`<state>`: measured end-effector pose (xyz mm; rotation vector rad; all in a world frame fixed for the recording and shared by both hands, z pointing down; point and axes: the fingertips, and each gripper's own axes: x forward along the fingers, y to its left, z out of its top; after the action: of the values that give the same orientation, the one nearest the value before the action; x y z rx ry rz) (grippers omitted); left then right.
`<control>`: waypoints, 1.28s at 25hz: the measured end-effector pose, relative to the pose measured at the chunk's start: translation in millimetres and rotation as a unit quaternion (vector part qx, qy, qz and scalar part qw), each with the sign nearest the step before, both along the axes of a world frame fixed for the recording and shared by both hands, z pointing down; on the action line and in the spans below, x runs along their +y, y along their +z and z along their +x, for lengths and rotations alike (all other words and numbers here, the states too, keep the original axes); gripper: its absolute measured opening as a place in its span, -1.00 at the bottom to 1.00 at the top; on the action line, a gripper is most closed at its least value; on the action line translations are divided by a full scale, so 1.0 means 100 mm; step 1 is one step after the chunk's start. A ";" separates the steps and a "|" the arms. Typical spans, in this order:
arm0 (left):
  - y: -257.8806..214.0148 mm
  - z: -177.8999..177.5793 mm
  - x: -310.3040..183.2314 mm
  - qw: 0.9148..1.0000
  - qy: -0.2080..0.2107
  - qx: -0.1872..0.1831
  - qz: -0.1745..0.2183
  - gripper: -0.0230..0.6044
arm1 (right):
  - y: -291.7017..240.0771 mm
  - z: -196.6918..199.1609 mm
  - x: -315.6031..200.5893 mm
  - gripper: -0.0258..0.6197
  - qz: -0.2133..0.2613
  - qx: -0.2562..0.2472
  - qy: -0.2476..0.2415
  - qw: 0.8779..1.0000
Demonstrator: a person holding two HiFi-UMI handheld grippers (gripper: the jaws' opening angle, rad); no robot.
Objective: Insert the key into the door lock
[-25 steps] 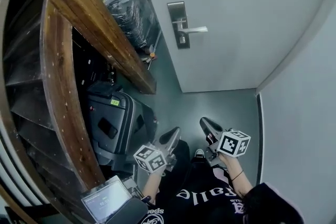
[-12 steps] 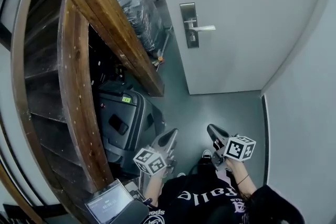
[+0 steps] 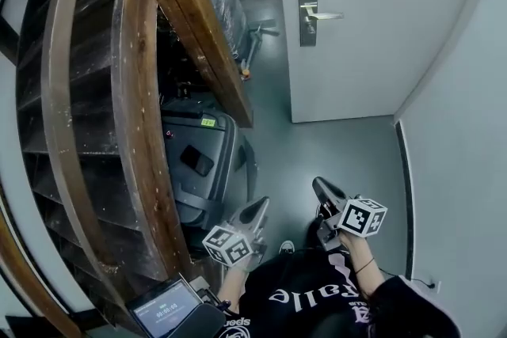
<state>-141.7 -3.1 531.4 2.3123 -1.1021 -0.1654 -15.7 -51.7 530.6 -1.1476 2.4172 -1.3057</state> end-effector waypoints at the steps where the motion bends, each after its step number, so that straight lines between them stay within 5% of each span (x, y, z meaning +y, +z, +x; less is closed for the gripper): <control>1: 0.03 -0.03 0.08 1.000 0.004 0.004 -0.002 -0.91 | 0.01 -0.04 0.13 -0.82 -0.001 0.001 0.003 1.000; 14: -0.10 0.41 0.68 0.996 0.088 0.022 0.016 -0.91 | -0.08 0.22 1.08 -0.82 0.014 0.045 0.045 0.998; 23: -0.37 0.76 0.88 0.998 0.043 0.015 0.045 -0.91 | -0.25 0.50 1.38 -0.82 0.043 0.051 -0.001 0.998; 32: -0.51 1.69 1.26 0.997 0.037 0.005 0.073 -0.91 | -0.27 1.24 2.01 -0.82 0.057 0.063 -0.034 0.996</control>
<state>27.6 122.6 480.4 2.4741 -1.0287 -0.2350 108.7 149.3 503.5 -1.1593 2.6059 -1.1280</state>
